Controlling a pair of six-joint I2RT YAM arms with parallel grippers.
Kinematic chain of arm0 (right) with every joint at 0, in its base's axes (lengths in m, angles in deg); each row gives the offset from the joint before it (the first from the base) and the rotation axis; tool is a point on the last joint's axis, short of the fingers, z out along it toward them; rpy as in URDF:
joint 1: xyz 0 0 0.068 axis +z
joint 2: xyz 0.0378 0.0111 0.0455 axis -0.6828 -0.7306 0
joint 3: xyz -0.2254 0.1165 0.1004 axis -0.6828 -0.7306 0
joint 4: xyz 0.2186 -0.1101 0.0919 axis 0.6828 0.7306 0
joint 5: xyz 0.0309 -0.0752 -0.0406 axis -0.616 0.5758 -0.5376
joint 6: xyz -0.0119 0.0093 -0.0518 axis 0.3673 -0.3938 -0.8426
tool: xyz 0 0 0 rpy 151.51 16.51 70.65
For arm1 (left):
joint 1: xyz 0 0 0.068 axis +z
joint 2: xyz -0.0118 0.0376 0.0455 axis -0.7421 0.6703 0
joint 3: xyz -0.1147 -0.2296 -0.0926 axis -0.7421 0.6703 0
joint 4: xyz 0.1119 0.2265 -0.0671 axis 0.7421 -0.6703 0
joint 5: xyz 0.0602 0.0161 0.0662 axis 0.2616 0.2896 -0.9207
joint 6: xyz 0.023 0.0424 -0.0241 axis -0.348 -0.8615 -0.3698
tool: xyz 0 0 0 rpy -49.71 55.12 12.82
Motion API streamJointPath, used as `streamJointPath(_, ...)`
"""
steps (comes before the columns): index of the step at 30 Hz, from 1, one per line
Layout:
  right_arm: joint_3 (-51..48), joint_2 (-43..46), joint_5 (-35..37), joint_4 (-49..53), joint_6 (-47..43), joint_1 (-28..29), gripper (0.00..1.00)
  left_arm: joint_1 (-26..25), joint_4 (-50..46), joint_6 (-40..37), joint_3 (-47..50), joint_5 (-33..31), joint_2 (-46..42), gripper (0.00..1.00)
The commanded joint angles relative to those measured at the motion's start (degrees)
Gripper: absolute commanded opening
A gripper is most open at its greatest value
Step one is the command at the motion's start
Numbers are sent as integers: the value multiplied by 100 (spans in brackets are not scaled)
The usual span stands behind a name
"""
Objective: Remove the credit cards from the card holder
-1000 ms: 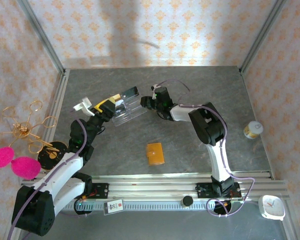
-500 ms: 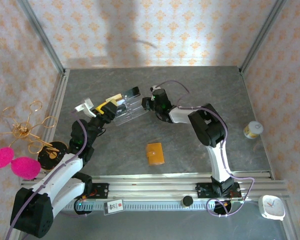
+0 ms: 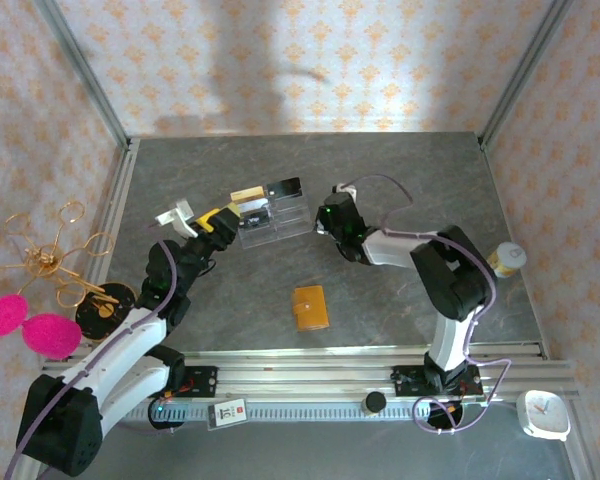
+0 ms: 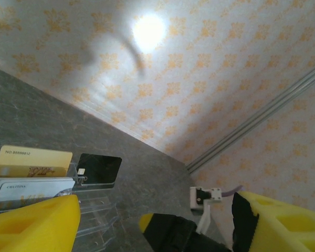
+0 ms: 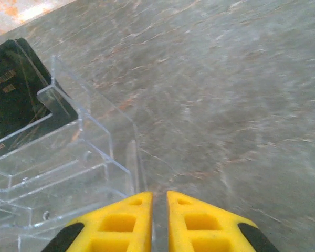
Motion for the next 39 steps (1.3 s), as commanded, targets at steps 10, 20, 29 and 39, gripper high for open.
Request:
streamJointPath(10,353,-195,-1262,141,-840,17,49,-261,-784,-96,-209,-743,540,55)
streamJointPath(20,1017,-903,-1009,104,-504,-82,55,-269,-612,-95,-125,-534,335,70)
streamJointPath(29,1195,-1207,-1443,87,-458,-207,49,-274,-424,-130,-88,-344,377,68)
streamJointPath(39,975,-1212,-1283,-131,-312,-218,26,-274,-391,-156,-16,-317,361,68)
